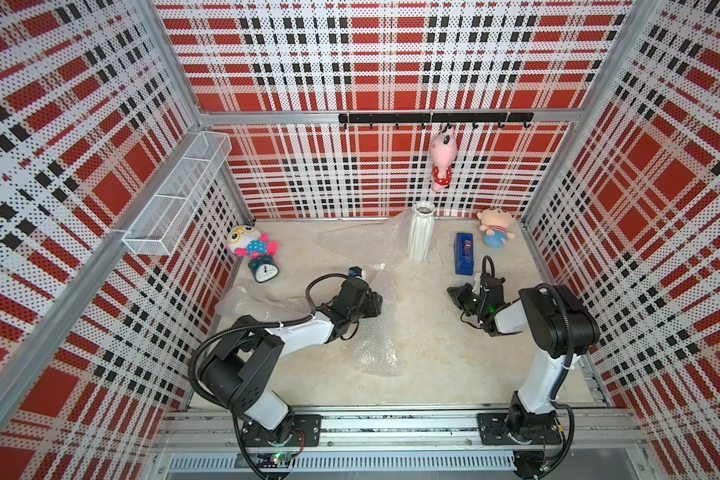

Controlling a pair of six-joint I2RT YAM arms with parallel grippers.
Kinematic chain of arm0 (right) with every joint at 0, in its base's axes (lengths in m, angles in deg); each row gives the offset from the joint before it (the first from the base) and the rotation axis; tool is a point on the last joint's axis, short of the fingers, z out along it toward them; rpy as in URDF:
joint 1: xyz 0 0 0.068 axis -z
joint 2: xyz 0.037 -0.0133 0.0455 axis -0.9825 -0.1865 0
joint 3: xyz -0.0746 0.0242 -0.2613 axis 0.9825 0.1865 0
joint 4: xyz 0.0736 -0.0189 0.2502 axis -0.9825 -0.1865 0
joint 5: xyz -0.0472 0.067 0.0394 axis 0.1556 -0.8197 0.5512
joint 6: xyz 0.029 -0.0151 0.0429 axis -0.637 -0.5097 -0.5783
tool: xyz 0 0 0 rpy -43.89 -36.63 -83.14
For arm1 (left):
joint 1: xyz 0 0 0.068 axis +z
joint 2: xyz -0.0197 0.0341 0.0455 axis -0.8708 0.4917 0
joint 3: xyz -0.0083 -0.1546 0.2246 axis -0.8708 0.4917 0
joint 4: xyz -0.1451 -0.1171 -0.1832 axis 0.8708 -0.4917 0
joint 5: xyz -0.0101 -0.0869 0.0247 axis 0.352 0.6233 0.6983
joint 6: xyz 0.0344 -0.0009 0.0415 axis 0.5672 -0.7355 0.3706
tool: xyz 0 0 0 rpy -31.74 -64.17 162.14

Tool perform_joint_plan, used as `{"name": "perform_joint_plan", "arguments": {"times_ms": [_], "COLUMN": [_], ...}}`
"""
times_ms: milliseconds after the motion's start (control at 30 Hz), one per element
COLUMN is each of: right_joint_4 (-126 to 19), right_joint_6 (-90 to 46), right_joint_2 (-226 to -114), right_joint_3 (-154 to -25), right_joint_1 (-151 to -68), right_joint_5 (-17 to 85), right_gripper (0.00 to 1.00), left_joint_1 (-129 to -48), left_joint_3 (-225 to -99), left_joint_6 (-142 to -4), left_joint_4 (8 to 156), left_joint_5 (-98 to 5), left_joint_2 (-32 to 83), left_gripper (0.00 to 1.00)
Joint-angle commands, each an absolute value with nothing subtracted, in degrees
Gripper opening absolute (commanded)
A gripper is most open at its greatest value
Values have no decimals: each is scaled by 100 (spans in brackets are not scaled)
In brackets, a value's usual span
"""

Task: Wrap vases in bubble wrap
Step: Tear off the tape using the Tape Cutter, then stick the tape on the bubble wrap.

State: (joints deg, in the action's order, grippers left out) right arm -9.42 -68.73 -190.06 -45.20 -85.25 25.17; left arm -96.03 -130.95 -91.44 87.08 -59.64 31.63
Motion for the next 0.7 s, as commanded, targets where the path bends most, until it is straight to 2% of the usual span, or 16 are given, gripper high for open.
{"name": "perform_joint_plan", "arguments": {"times_ms": [0, 167, 400, 667], "right_joint_4": [-571, -911, -2800, -3478], "right_joint_6": [-7088, -6328, -4406, -2999], "right_joint_2": [-18946, -18092, -16953, -16526], "right_joint_3": [-4376, -4493, -4949, -4982], "right_joint_1": [-8588, -8863, -9878, -10908], "right_joint_5": [2434, 1803, 1300, 805], "right_gripper": [0, 0, 0, 0], "left_joint_1": [-9536, -9513, -9613, -9668], "left_joint_3": [-12929, -12929, -13047, -13123], "left_joint_6": [-9066, -9030, -8827, -8762], "left_joint_4": [8395, 8452, 8458, 8358], "left_joint_5": [-5896, -5819, -5691, -5759], "left_joint_2": [3143, 3202, 3316, 3390], "left_gripper": [50, 50, 49, 49]}}
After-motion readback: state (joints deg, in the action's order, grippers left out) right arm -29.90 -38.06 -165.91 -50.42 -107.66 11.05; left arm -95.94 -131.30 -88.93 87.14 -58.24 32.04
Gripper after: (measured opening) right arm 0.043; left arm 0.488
